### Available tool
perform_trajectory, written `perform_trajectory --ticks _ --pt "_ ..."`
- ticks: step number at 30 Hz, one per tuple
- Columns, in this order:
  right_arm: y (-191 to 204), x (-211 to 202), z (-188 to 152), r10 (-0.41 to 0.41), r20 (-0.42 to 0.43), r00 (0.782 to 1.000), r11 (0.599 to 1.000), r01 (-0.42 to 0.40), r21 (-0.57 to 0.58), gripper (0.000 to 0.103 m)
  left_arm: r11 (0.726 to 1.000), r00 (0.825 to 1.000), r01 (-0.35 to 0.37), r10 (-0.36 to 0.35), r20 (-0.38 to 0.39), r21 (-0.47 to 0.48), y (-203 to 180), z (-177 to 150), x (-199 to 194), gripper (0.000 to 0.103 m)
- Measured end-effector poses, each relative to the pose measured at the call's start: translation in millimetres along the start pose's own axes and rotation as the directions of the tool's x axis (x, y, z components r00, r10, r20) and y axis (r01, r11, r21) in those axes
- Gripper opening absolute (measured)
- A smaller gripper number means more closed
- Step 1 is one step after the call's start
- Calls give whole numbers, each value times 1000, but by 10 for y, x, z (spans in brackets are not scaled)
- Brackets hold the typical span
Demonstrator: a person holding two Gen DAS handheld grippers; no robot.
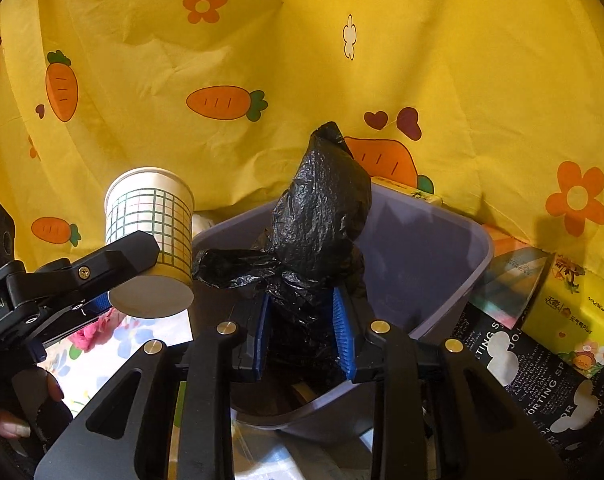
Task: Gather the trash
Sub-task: 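Open both tools to drop the bag and cup into the bin, then move both tools back toward the pink bag and red wrapper on the sheet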
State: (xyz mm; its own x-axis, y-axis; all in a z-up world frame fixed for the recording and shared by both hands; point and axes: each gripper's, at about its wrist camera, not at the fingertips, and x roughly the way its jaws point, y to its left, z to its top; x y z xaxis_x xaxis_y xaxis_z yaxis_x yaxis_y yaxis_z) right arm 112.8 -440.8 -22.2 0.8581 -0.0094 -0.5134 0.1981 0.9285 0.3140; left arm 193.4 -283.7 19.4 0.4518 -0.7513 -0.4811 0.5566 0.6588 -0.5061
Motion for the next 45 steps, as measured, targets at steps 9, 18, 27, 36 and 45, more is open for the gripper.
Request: perform_trajectory --ticks 9,18,27,36,45 --pt "-9 17 -6 -19 0 1000 1000 19 -6 44 999 1000 24 -25 -19 -29 50 0 132 64" --pt "-39 -24 -21 -45 23 999 999 45 -1 60 999 1000 -15 16 23 -46 175 -16 -18 90" --pt "-53 -88 -44 -77 52 996 997 76 13 75 988 988 -138 142 65 -71 425 -111 -324 95" --pt "64 -217 -64 -104 97 990 995 104 6 79 935 933 -344 351 80 -88 773 -196 -732 95" --pt "518 -374 -122 -22 144 989 997 32 -65 82 818 811 -565 575 107 -109 1412 -361 -1430 95"
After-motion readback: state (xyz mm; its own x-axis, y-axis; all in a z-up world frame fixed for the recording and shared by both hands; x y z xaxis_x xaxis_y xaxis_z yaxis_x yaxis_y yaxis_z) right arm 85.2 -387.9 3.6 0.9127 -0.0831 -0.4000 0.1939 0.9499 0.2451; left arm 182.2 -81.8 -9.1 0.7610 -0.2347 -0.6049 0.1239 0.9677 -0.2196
